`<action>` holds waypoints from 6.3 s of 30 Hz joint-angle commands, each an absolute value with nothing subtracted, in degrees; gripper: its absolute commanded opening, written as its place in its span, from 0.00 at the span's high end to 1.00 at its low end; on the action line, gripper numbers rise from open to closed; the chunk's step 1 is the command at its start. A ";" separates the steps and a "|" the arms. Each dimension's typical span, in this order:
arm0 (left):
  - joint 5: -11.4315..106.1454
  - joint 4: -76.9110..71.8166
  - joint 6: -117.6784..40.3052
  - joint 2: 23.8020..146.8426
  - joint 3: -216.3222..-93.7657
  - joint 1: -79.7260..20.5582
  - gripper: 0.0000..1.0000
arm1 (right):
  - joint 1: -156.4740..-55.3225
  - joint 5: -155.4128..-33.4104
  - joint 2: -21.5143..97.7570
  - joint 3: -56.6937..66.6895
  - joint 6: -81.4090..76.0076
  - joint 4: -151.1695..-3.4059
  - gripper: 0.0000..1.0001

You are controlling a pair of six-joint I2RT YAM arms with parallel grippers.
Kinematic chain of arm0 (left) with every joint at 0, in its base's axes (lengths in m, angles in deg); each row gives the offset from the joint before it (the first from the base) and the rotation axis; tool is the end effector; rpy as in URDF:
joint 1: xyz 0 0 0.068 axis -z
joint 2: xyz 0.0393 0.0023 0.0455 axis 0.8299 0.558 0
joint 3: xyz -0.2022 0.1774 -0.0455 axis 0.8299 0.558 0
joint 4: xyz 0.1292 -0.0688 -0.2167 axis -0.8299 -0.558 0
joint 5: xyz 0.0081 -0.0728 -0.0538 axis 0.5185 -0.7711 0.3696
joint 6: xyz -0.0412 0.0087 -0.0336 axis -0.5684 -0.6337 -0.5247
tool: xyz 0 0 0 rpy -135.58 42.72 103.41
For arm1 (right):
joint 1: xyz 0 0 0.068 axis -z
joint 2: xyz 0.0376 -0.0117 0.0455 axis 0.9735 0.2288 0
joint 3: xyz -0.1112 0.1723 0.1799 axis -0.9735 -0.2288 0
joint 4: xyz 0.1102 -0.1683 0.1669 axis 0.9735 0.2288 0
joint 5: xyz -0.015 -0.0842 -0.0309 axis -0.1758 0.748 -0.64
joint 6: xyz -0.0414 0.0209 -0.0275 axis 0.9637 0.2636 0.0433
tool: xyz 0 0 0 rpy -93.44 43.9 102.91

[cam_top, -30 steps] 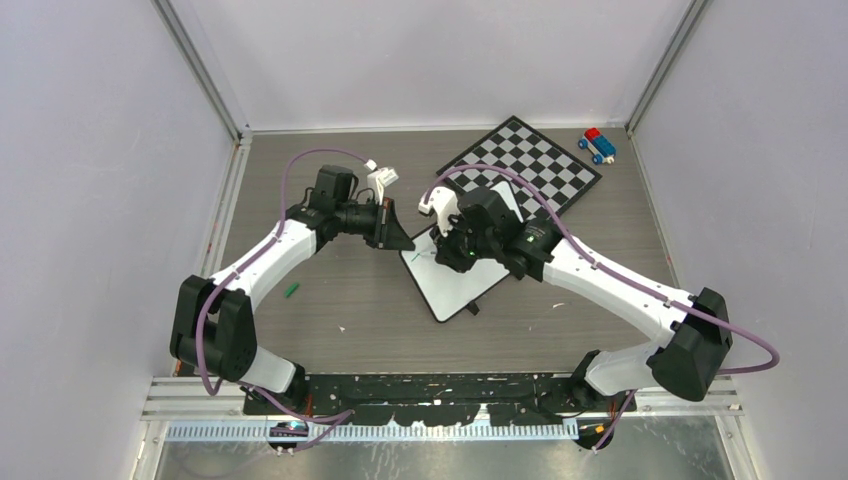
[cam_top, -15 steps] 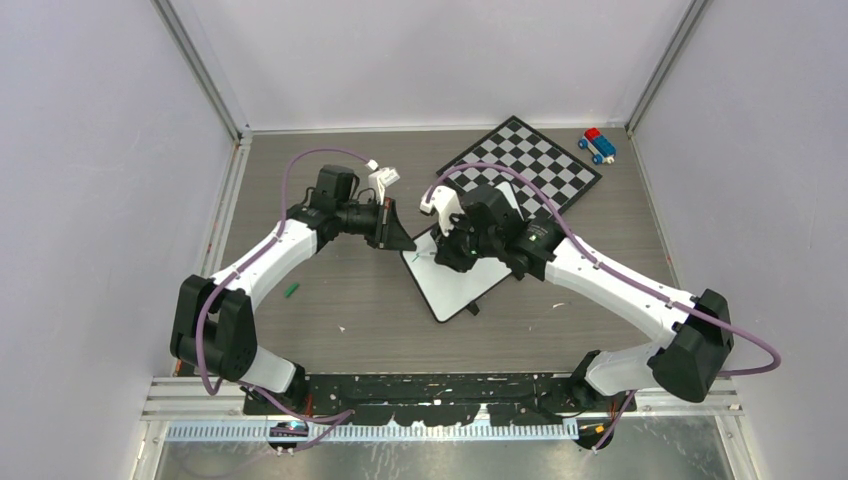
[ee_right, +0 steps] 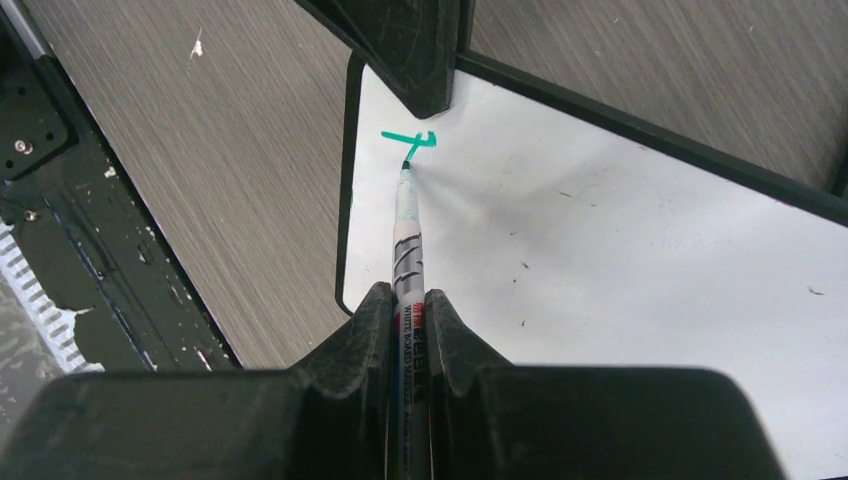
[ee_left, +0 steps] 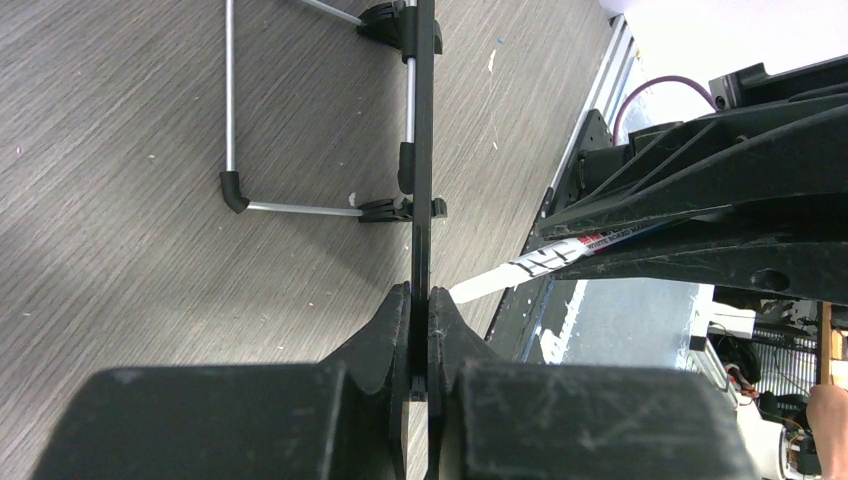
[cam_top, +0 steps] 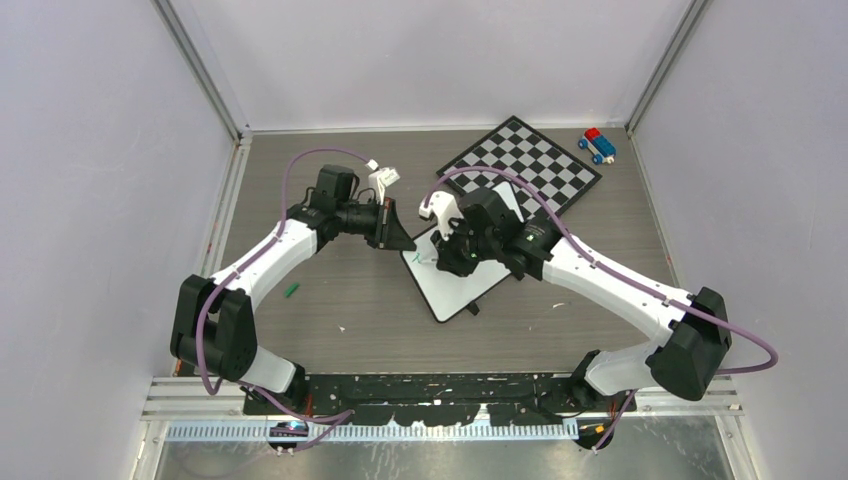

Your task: Write a sentence on the whiteboard

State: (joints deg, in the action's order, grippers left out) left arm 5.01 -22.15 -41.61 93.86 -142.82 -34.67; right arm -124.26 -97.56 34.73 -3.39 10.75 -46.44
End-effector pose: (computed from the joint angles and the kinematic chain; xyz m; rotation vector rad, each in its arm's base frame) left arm 0.2811 -0.1397 0.2672 0.6179 2.2309 -1.3328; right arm 0.1955 0.2232 0.3133 -1.1595 2.0515 0.5752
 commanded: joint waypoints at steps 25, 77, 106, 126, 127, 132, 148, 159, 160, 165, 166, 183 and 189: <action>4.55 -22.11 -41.06 94.38 -144.75 -34.64 1.00 | -123.57 -95.24 31.77 -1.30 10.98 -47.10 1.00; 3.94 -21.94 -41.03 95.01 -144.64 -34.64 1.00 | -123.62 -91.50 34.22 0.20 11.09 -47.80 1.00; 4.05 -22.29 -40.73 95.21 -144.75 -34.64 1.00 | -123.46 -92.42 32.77 -1.55 12.20 -44.05 1.00; 3.59 -22.38 -40.49 95.16 -144.91 -34.64 1.00 | -118.76 -98.78 34.15 1.58 10.86 -41.98 1.00; 3.59 -22.35 -40.43 95.09 -144.88 -34.64 1.00 | -118.76 -98.81 34.39 1.56 10.88 -42.06 1.00; 3.35 -22.39 -40.47 95.34 -145.01 -34.64 1.00 | -118.76 -98.58 35.46 1.88 11.10 -42.45 1.00; 3.06 -22.23 -40.56 95.74 -145.11 -34.64 1.00 | -119.95 -99.16 36.35 2.65 11.36 -43.49 1.00; 3.23 -22.29 -40.61 95.69 -145.03 -34.64 1.00 | -120.03 -96.99 35.80 -1.58 12.40 -42.76 1.00; 3.23 -22.30 -40.63 95.66 -145.09 -34.64 1.00 | -120.05 -96.71 35.53 -1.70 12.52 -42.73 1.00; 3.18 -22.27 -40.69 95.77 -145.06 -34.64 1.00 | -119.86 -94.75 34.89 -0.87 13.07 -42.86 1.00; 3.24 -22.31 -40.72 95.77 -145.03 -34.64 1.00 | -119.77 -94.38 34.99 -0.47 13.15 -43.01 1.00; 3.24 -22.31 -40.64 95.68 -145.01 -34.64 1.00 | -117.88 -93.03 37.96 6.98 12.90 -44.33 1.00; 3.28 -22.46 -40.47 95.44 -144.85 -34.64 1.00 | -117.84 -94.41 38.04 5.19 12.60 -43.61 1.00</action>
State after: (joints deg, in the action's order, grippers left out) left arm 3.35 -22.50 -41.26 95.19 -143.50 -35.00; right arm -118.11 -94.58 37.62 4.80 11.99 -41.35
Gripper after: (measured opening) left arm 0.042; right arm 0.176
